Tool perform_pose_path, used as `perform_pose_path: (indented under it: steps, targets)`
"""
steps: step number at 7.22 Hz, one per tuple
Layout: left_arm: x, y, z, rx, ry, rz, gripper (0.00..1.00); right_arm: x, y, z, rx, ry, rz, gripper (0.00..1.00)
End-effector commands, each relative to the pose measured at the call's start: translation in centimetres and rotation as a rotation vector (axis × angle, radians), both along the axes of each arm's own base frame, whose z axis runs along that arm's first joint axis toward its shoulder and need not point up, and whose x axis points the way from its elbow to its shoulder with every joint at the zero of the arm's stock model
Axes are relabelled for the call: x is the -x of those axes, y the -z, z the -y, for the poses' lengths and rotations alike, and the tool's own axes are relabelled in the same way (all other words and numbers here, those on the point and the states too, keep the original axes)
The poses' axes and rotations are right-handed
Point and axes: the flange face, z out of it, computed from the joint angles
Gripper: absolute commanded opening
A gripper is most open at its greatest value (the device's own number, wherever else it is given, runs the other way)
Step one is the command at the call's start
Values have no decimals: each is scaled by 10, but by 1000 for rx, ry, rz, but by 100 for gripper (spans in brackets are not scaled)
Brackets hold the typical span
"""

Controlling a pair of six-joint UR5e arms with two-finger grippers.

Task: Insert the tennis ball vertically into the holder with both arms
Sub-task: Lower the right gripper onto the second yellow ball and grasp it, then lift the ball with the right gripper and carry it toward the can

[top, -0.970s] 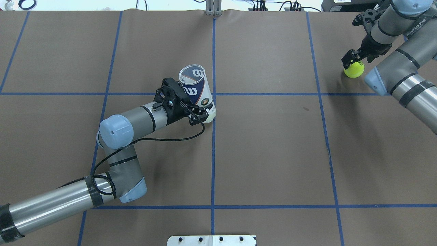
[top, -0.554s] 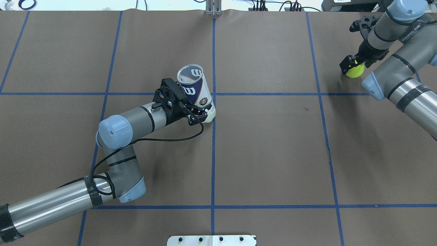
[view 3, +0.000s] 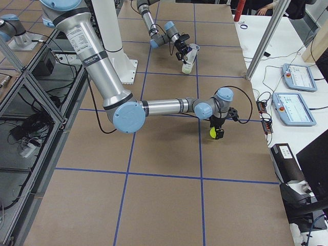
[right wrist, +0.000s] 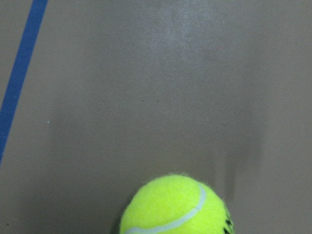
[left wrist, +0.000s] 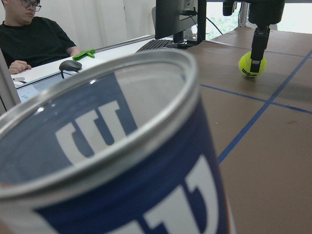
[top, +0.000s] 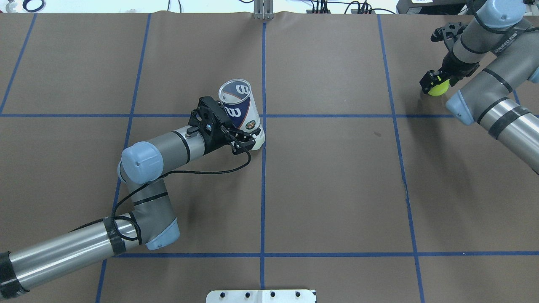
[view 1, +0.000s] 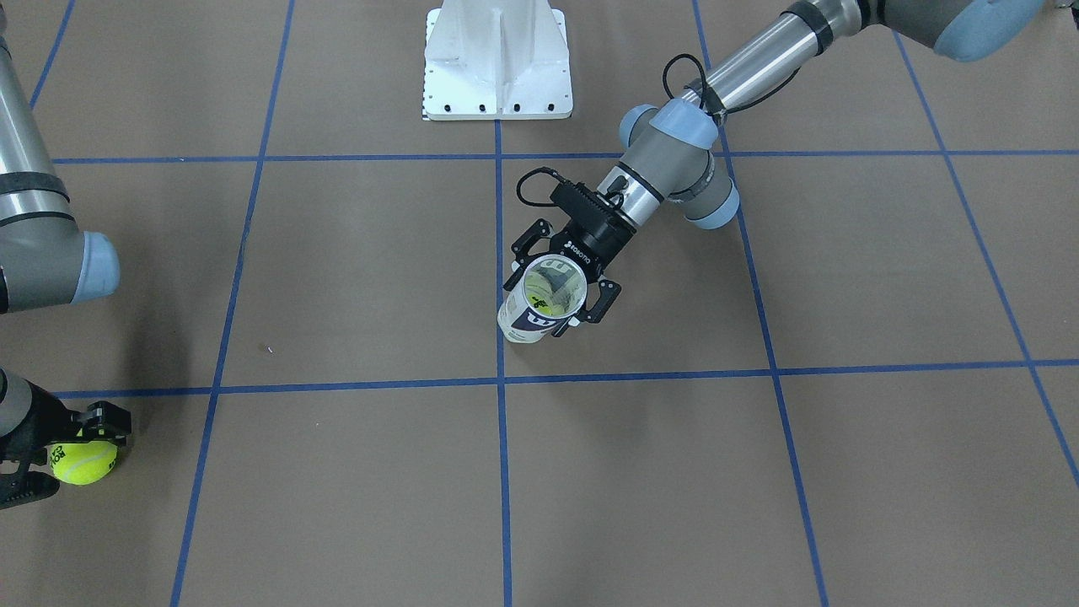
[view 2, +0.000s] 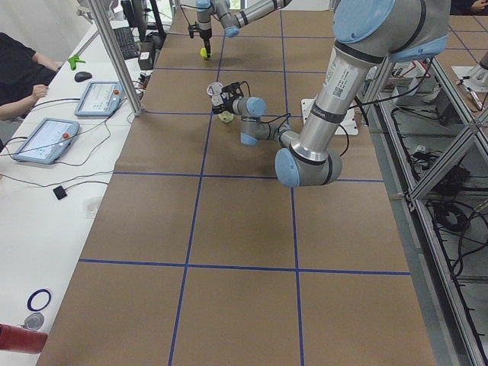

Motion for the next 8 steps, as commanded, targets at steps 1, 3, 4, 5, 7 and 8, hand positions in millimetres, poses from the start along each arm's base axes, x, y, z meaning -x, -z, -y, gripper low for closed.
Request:
perform_pose_path:
  steps: [1,3,4,5,7,8]
  targets:
    - [0,0,0,0,0,0,99,-1,1,1,-1,-2,0,15]
    - [-2,1,-2,-1,-3,-1,99,-14,13,10,-11,-23,18,0]
    - [-4,1,-4,-1,-8,-1,99,-31,31,24,-18,-42,49,0]
    - [-4,2,-5,-1,-8,-3,99,-44,37,29,-12,-50,80,0]
    - [-6,3,-7,-2,-12,-4,99,-68,62,43,-7,-66,150,0]
    - [-6,3,-8,-1,-12,-5,99,-77,74,46,-11,-67,182,0]
